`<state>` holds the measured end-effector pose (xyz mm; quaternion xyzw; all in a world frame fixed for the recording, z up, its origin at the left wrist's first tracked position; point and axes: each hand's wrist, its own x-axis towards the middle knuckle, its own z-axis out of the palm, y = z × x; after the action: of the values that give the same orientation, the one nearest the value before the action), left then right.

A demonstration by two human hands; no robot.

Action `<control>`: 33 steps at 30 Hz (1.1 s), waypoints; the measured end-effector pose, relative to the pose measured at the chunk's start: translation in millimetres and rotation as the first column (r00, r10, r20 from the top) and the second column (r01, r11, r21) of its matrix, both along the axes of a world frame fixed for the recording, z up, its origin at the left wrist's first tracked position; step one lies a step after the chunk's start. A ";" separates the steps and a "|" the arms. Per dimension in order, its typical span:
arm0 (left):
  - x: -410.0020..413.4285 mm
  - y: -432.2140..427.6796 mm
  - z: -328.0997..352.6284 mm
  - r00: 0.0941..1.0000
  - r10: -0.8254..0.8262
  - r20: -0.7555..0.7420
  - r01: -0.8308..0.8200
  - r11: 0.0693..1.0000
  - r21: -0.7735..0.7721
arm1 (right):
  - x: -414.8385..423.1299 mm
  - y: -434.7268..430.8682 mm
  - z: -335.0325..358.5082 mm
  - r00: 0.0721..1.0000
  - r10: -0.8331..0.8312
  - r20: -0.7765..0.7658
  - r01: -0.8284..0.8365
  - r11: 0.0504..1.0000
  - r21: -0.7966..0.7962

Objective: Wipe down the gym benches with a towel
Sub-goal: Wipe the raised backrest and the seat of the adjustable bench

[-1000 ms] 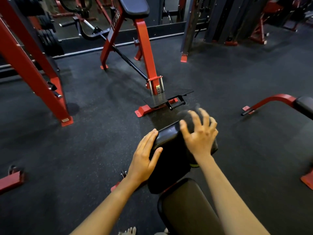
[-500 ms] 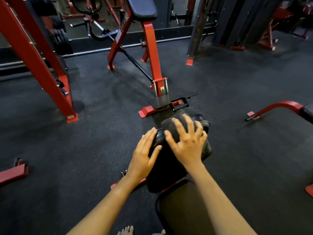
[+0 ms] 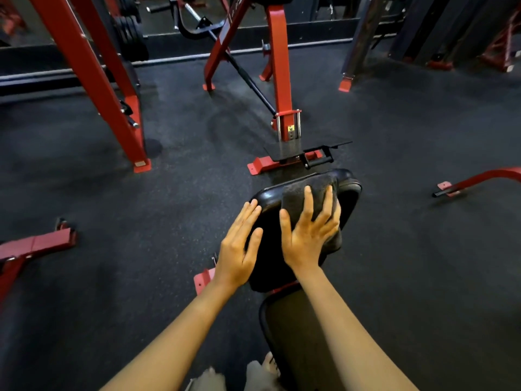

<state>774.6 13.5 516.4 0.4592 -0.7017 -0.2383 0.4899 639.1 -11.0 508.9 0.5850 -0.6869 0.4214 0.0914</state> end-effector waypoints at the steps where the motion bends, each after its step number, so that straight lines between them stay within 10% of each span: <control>1: 1.3 2.4 1.1 0.999 -0.018 -0.032 0.018 1.000 0.018 | 2.7 4.1 -1.5 1.000 0.020 0.003 -0.020 1.000 0.005; 13: 8.7 -1.3 -5.8 0.976 -0.119 -0.182 0.129 0.991 0.043 | 11.2 14.5 -8.3 0.998 0.052 -0.022 -0.052 0.999 -0.002; 33: -27.2 -64.3 -89.6 0.913 -0.213 -0.349 -0.073 0.754 -0.652 | 11.5 -30.6 -66.8 0.990 -0.022 -0.137 -0.060 0.821 -0.568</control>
<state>747.3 -50.8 426.8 0.1732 -0.6411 -0.0863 0.7427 650.6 -41.7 442.1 0.5653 -0.5154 0.5673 0.3049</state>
